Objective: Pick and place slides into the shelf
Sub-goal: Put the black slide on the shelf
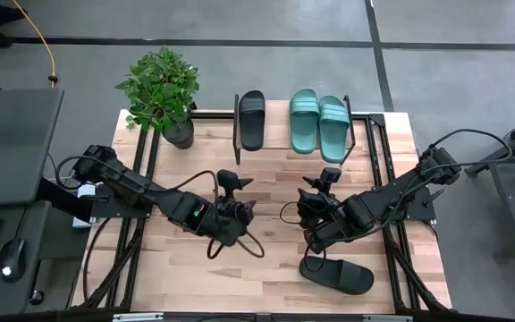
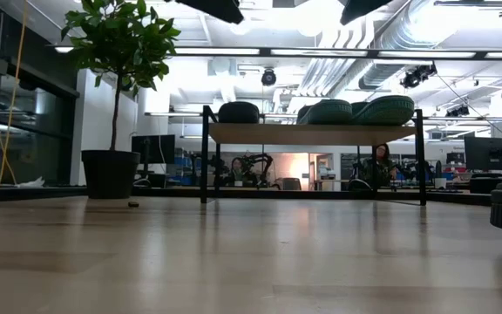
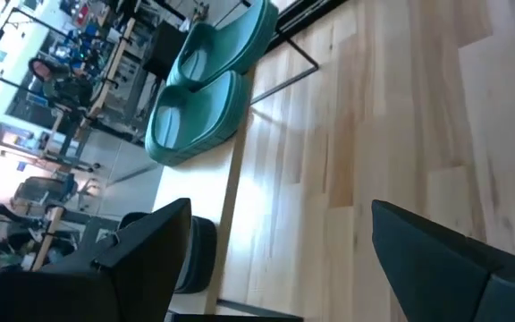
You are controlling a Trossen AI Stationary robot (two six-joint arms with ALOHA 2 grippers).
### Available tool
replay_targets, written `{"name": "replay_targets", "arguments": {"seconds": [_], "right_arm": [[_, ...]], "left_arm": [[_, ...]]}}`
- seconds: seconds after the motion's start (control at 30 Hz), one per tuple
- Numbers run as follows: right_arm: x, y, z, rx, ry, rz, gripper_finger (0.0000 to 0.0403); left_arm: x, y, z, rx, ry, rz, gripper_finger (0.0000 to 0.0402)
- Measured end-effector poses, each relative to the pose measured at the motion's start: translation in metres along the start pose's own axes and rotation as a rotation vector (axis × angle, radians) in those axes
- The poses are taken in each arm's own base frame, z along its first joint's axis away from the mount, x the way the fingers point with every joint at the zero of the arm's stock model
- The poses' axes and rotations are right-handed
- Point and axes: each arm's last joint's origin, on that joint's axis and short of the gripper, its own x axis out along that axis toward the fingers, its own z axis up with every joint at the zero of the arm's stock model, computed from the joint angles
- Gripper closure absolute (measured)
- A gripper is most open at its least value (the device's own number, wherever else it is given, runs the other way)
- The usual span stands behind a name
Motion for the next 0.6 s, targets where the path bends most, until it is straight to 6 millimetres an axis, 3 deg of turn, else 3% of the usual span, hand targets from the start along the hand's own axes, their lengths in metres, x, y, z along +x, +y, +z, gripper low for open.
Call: {"name": "replay_targets", "arguments": {"seconds": [0.2,0.6], "right_arm": [[-0.0001,0.0017,-0.0008,0.010,0.029,0.058,0.0235],[-0.0006,0.0054,-0.0023,0.108,0.098,0.179,0.0235]], "left_arm": [[-0.0104,-0.0057,0.0018,-0.003,-0.023,0.020,0.0076],[-0.0097,-0.0082,0.0037,-0.118,-0.043,-0.093,0.0076]]}}
